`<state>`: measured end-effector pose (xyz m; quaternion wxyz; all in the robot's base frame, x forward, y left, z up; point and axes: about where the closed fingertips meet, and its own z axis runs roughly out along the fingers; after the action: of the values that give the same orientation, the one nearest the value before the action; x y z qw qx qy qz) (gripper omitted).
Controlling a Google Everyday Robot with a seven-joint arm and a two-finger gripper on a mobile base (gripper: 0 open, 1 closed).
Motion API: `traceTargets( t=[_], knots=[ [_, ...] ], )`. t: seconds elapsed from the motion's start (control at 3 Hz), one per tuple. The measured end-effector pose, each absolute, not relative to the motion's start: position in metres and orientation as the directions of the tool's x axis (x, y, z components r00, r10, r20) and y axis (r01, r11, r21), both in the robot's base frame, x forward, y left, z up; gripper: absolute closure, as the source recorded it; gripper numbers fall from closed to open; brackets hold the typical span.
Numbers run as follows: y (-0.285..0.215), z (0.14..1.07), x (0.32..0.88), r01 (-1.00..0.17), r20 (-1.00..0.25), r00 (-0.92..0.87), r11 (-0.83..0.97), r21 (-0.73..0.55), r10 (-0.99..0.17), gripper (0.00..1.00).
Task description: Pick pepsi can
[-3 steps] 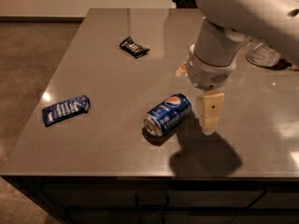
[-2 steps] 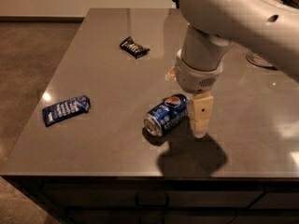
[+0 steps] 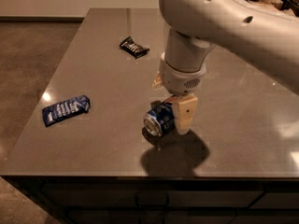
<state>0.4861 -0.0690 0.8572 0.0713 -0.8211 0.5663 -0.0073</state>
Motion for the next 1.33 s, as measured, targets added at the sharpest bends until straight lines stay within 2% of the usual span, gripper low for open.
traceTargets(
  t=[0.67, 1.0, 1.33],
  knots=[
    [-0.075, 0.863, 0.485, -0.934, -0.047, 0.348, -0.342, -0.101, -0.936, 0.65],
    [-0.074, 0.893, 0.487, -0.941, -0.078, 0.327, -0.317, -0.118, -0.942, 0.87],
    [-0.069, 0.928, 0.495, -0.948, -0.126, 0.305, -0.287, -0.138, -0.944, 1.00]
  ],
)
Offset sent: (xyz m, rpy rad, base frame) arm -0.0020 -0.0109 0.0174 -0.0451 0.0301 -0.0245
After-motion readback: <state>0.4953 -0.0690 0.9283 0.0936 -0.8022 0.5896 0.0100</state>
